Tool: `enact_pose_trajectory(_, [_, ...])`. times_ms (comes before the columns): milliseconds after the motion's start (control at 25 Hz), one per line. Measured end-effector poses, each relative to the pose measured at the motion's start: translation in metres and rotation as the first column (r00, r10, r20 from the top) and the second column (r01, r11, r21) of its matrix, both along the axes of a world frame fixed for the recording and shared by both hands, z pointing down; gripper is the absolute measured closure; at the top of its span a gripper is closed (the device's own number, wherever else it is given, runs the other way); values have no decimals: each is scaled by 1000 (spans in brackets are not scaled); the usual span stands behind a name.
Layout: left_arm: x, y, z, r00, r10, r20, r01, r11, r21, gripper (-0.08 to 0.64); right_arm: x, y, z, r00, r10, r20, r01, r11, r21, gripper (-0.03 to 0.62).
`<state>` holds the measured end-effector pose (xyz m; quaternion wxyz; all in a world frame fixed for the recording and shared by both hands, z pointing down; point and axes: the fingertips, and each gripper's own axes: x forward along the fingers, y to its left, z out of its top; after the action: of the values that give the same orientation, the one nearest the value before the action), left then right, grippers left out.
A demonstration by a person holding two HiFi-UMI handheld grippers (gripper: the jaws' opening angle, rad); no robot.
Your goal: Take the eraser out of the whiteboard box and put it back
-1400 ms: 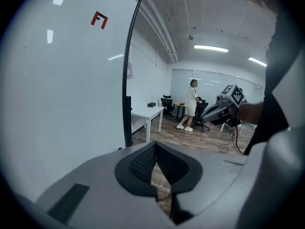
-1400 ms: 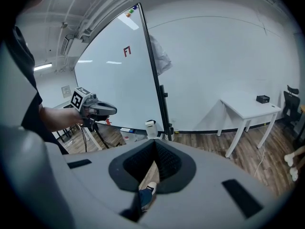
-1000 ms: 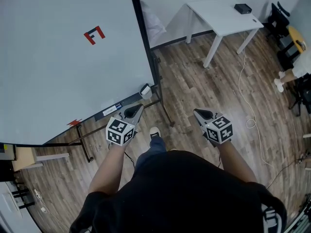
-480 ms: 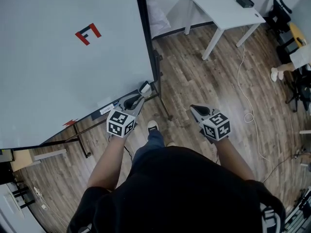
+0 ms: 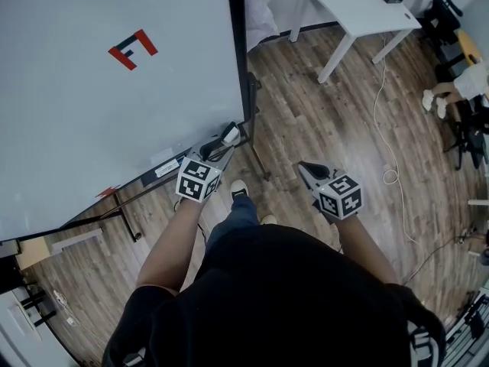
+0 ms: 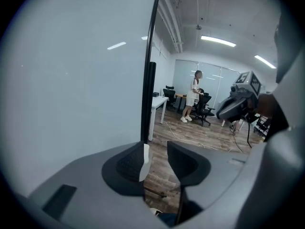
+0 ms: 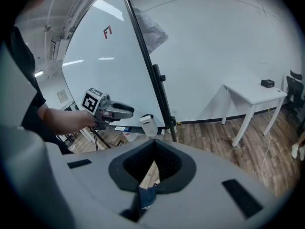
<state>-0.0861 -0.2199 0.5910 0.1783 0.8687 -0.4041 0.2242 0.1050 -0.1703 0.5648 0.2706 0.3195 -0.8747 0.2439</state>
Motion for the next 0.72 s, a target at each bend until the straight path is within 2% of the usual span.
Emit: enact_pose_trajectory(720, [1, -41, 55, 998, 8, 70, -3, 997, -80, 368, -10, -9, 33, 1000, 26, -7, -27, 998, -64, 597])
